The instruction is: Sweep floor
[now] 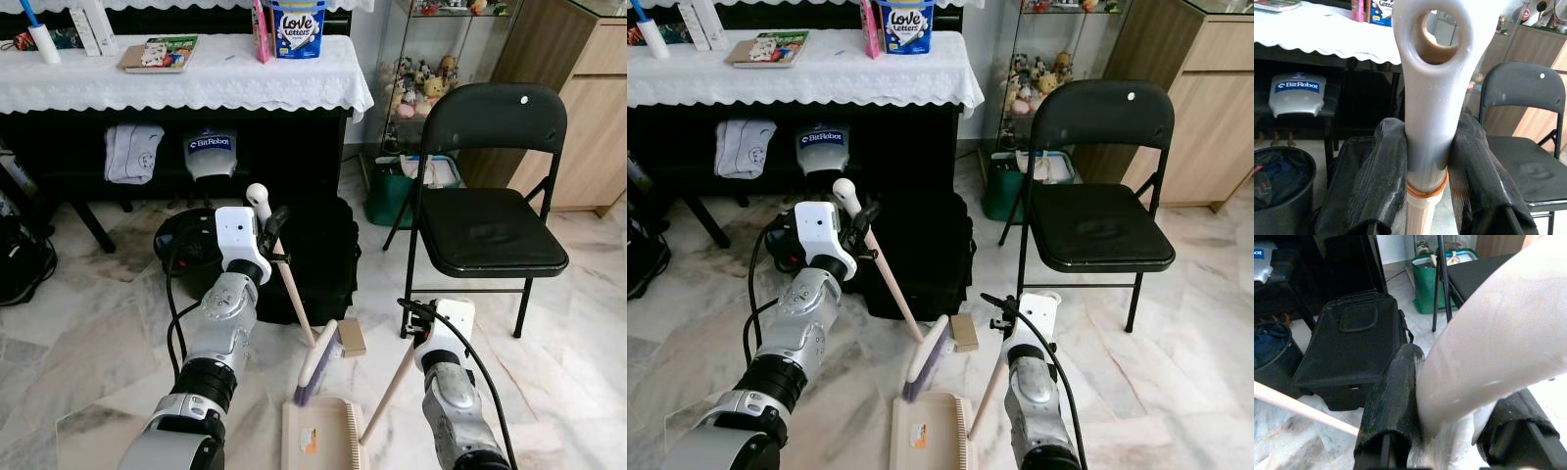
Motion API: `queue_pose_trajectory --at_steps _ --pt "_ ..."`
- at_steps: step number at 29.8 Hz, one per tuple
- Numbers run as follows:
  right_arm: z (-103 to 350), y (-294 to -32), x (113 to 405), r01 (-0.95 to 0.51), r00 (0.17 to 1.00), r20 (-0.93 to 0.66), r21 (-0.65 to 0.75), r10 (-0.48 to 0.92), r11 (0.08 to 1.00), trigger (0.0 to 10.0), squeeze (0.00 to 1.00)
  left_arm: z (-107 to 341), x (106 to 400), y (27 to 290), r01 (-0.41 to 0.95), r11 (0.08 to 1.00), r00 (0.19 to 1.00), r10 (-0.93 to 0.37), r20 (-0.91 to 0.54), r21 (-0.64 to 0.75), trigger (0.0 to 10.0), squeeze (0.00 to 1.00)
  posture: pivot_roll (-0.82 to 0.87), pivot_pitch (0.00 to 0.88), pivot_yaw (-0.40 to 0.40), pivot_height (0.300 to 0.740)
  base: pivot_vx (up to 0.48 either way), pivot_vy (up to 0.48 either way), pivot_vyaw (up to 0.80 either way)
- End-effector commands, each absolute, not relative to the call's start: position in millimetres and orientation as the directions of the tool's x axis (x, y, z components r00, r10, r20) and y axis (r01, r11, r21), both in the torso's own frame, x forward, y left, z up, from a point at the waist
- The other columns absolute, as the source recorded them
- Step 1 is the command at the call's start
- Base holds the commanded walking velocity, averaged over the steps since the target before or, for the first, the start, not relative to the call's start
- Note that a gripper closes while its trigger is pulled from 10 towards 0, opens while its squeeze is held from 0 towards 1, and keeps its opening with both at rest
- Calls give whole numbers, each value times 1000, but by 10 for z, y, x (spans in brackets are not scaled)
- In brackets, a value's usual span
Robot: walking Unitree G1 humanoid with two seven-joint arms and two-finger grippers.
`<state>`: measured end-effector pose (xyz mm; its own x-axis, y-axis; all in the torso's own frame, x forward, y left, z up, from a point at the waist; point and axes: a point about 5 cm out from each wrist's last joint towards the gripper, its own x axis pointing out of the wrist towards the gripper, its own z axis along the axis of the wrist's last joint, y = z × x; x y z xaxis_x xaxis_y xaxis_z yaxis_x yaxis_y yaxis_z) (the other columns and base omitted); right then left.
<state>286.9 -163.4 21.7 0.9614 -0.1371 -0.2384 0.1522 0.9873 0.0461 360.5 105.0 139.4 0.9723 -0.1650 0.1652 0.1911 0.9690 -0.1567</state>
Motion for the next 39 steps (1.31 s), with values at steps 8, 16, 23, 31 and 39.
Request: queue_pose_trajectory --at_steps 8,16,23,31,39 --pt "179 -1702 2733 190 954 -242 40 -175 981 10000 0 1379 3697 931 166 978 980 -150 133 -125 10000 0 -186 75 45 740 0 0 0" --pt "164 -1728 2674 206 950 -248 40 -190 978 10000 0 1066 3612 900 269 961 963 -269 -17 66 10000 0 -188 79 53 740 0 0 0" --pt "158 -1676 2697 196 950 -257 52 -176 979 10000 0 917 3536 1206 274 926 962 -266 -67 260 10000 0 -154 82 51 740 0 0 0" --pt "143 -1659 2707 189 949 -269 57 -167 980 10000 0 951 3497 1507 252 871 966 -255 -50 421 10000 0 -136 81 50 740 0 0 0" --pt "135 -1646 2729 185 948 -274 63 -161 981 10000 0 1206 3570 1499 165 935 974 -204 95 314 10000 0 -136 76 52 740 0 0 0"
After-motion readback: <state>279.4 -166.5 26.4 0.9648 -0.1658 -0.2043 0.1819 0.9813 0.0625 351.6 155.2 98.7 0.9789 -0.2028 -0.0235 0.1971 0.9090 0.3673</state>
